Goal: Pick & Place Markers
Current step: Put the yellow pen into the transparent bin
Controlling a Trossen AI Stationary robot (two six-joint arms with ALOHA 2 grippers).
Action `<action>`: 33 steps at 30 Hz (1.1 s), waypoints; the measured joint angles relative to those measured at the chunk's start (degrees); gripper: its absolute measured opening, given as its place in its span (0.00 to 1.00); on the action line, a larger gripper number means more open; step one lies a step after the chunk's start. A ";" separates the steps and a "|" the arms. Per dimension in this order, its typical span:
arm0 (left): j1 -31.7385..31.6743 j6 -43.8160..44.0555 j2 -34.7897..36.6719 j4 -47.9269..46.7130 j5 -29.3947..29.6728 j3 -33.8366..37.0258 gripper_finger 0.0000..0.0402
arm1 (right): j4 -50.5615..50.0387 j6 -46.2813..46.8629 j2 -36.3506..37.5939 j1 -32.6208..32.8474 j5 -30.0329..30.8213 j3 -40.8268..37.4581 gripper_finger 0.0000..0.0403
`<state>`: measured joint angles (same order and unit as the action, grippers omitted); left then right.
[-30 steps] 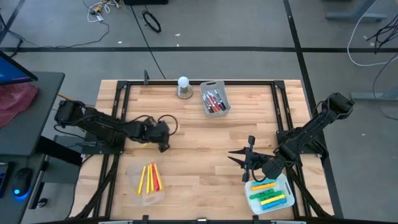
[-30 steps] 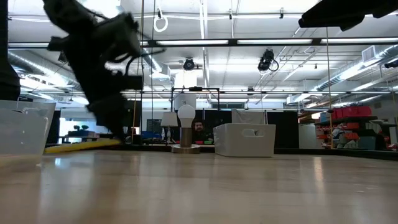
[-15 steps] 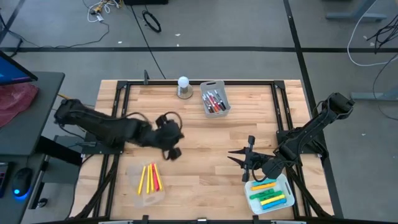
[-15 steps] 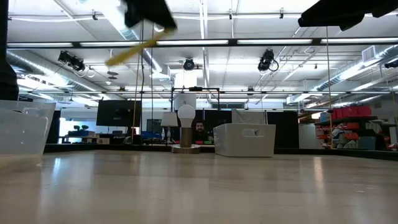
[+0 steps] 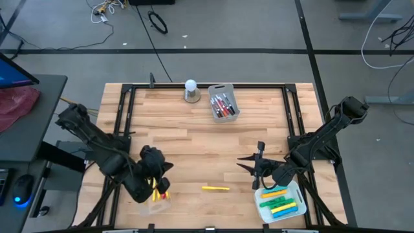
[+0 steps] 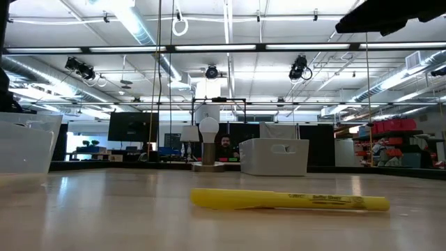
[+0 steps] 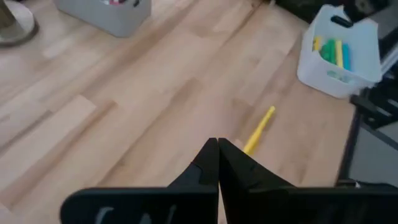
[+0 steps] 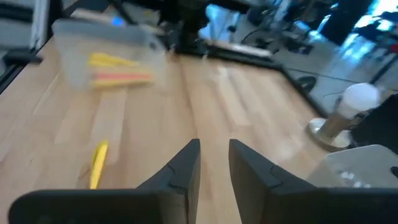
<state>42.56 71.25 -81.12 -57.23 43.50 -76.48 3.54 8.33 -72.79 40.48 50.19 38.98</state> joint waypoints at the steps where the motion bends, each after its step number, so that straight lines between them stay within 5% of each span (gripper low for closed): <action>1: 0.02 -0.57 -0.17 0.16 0.55 0.20 0.00 | -0.92 -0.02 0.00 -0.05 -1.96 0.00 0.21; 8: -2.20 -4.02 -3.78 0.29 7.69 0.41 0.05 | 0.69 0.74 -0.90 -6.78 -28.27 0.00 0.24; 12: -4.36 -4.08 -7.01 1.18 10.69 0.41 0.05 | 8.13 -0.29 -4.88 -9.86 -37.39 0.11 0.33; 20: -8.68 -6.32 -12.63 5.76 11.50 0.41 0.06 | 11.77 -1.48 -20.21 -14.31 -45.35 6.39 0.51; 26: -10.67 -14.93 -13.80 13.71 15.23 0.41 0.06 | 8.62 -6.21 -30.15 -15.48 -50.78 14.48 0.52; 33: -11.60 -27.69 -13.47 26.47 18.39 0.36 0.08 | 5.83 -10.07 -35.47 -16.10 -51.14 15.17 0.50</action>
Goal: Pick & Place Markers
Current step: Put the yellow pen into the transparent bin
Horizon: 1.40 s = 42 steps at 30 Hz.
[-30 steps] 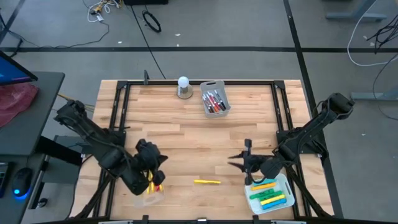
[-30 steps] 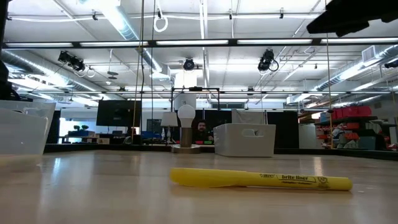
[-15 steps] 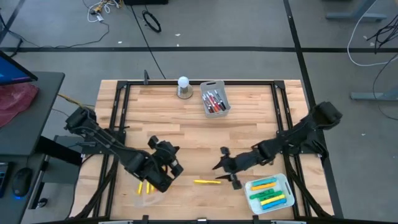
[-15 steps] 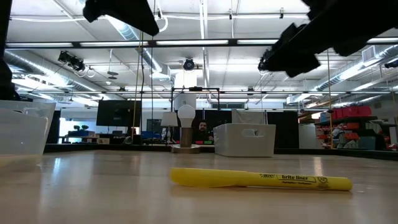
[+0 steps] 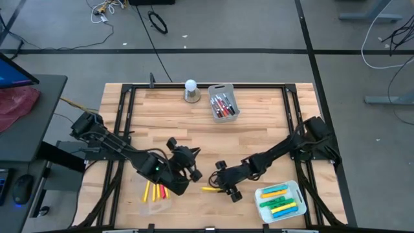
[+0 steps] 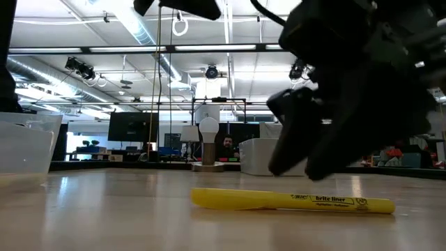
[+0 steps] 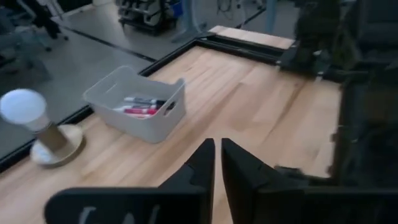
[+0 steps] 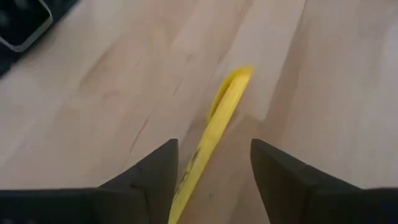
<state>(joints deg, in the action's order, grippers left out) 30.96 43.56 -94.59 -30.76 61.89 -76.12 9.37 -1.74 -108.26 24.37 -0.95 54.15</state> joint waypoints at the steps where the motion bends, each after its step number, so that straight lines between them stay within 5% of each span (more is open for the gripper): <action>1: 0.01 -0.81 0.00 1.15 -0.40 0.00 0.10 | -0.27 -0.05 -0.37 0.11 0.00 0.00 0.50; 10: 1.75 -0.46 -0.34 5.46 -5.89 0.01 0.25 | -6.71 -0.28 -2.61 0.16 1.26 -0.10 0.39; 21: 5.53 -6.77 -9.58 14.94 -6.55 0.00 0.28 | -3.41 -0.08 -2.48 0.27 5.43 -3.82 0.04; 26: 5.56 -9.08 -11.72 15.62 -6.01 0.04 0.28 | 7.28 4.68 -1.75 0.37 6.86 -8.98 0.05; 34: 9.87 -24.42 -8.37 21.11 3.13 -0.75 0.28 | 29.94 10.81 5.57 1.66 7.60 -20.64 0.02; 42: 14.65 -25.82 -4.69 20.25 6.46 -1.21 0.28 | 45.77 5.35 15.02 6.88 6.89 -22.67 0.02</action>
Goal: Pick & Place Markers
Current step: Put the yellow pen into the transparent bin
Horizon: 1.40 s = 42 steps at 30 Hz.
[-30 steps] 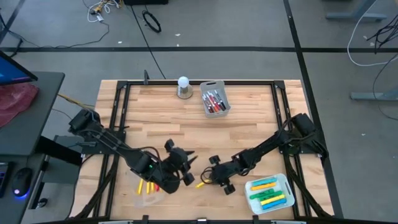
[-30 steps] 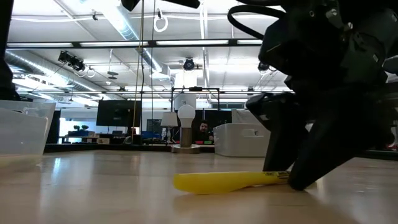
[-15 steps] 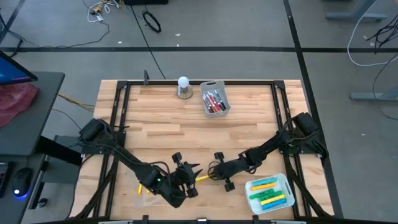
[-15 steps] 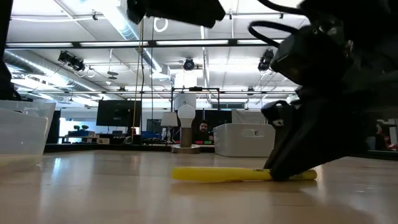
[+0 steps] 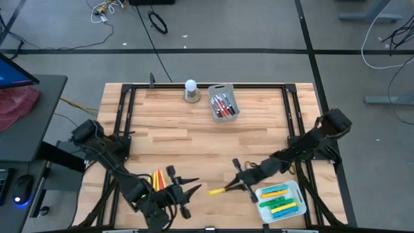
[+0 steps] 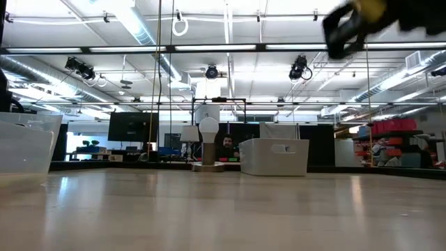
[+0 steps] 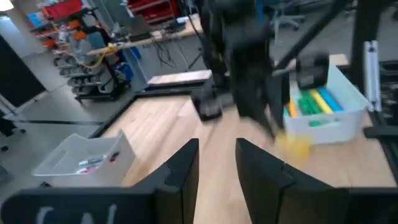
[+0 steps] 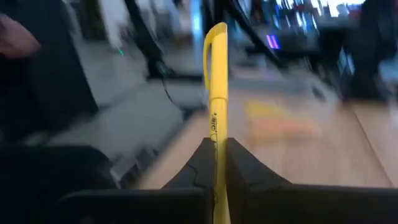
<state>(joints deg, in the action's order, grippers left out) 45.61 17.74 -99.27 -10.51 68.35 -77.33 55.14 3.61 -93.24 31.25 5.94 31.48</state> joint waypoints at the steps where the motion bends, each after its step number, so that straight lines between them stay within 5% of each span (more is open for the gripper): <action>1: -0.05 0.58 -0.14 -0.15 -0.75 0.03 0.28 | 1.41 -1.29 0.98 0.83 -0.05 0.00 0.02; 6: -3.63 2.10 -2.90 2.58 -8.45 0.02 0.30 | 12.36 -7.02 3.38 3.74 -0.17 0.29 0.00; 12: -9.34 -7.98 -6.92 14.92 -20.14 0.07 0.45 | 12.64 -7.93 3.33 4.37 5.85 0.29 0.00; 19: -10.53 -5.33 -6.90 13.49 -20.36 0.05 0.58 | 4.44 -3.04 3.32 4.55 8.18 0.23 0.00; 25: -6.10 -5.74 -4.93 9.39 -16.73 0.07 0.56 | -1.77 0.57 3.35 4.50 8.19 0.25 0.00; 31: 1.47 -9.20 -4.58 7.50 -22.94 0.01 0.52 | -4.75 2.24 3.35 4.52 8.19 0.27 0.01; 42: 8.71 15.36 -13.34 7.04 -25.54 0.03 0.52 | -4.66 1.98 3.35 3.84 8.19 0.27 0.01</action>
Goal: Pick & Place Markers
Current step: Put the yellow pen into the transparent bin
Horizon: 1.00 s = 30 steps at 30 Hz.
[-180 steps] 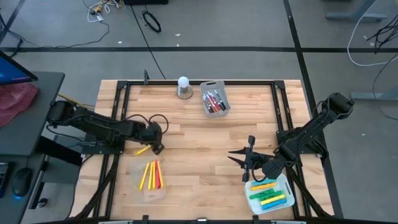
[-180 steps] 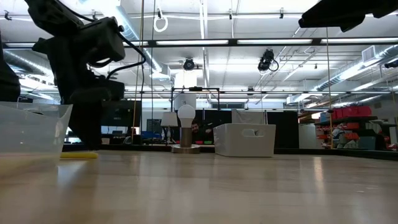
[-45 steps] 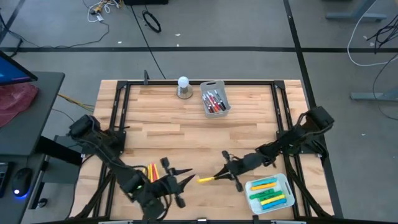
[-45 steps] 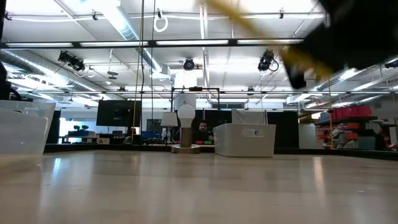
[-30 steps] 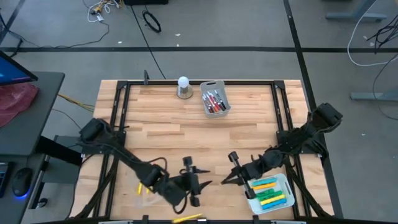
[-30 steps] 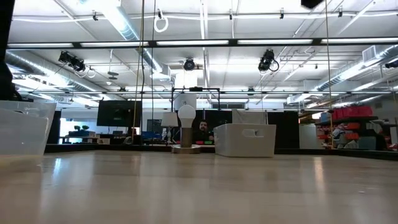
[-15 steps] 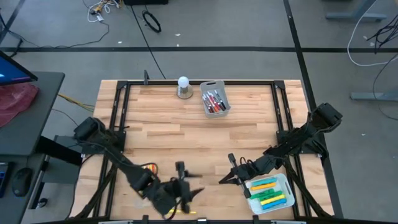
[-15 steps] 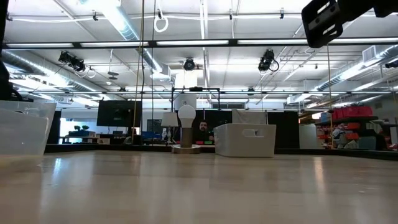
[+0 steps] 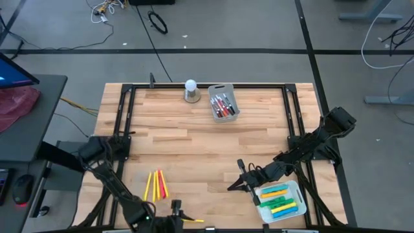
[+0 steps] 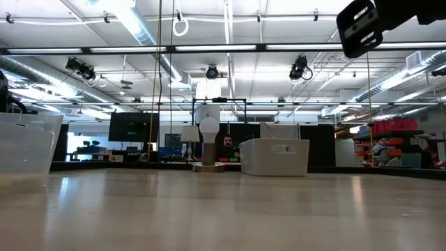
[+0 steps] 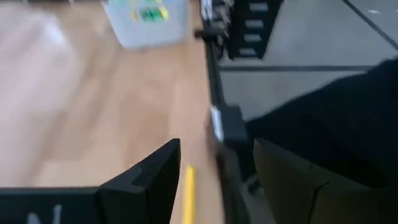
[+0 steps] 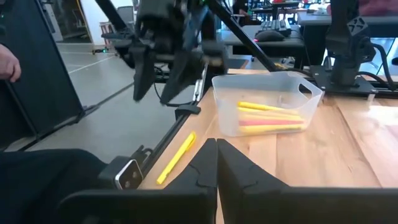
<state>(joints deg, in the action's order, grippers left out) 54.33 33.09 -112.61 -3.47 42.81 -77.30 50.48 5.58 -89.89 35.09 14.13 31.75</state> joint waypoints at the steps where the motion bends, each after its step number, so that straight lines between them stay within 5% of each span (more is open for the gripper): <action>1: 0.06 1.45 -0.68 -0.18 -1.03 0.00 0.52 | 0.00 0.00 0.00 -0.10 0.00 0.00 0.01; 8: -1.80 13.91 -2.52 -10.65 -11.50 0.00 0.51 | 0.04 0.00 0.00 -0.20 0.00 0.00 0.01; 13: -2.86 14.52 -3.79 -13.17 -16.98 0.00 0.47 | 0.07 -0.01 0.00 -0.20 -0.02 0.00 0.01; 30: -3.81 8.24 -5.75 -17.30 -16.58 0.02 0.39 | -0.02 -0.04 0.00 -0.17 -0.02 0.00 0.01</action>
<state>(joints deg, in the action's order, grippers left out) 50.52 41.34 -118.36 -20.77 26.23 -77.28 50.46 5.54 -89.89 34.92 14.11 31.75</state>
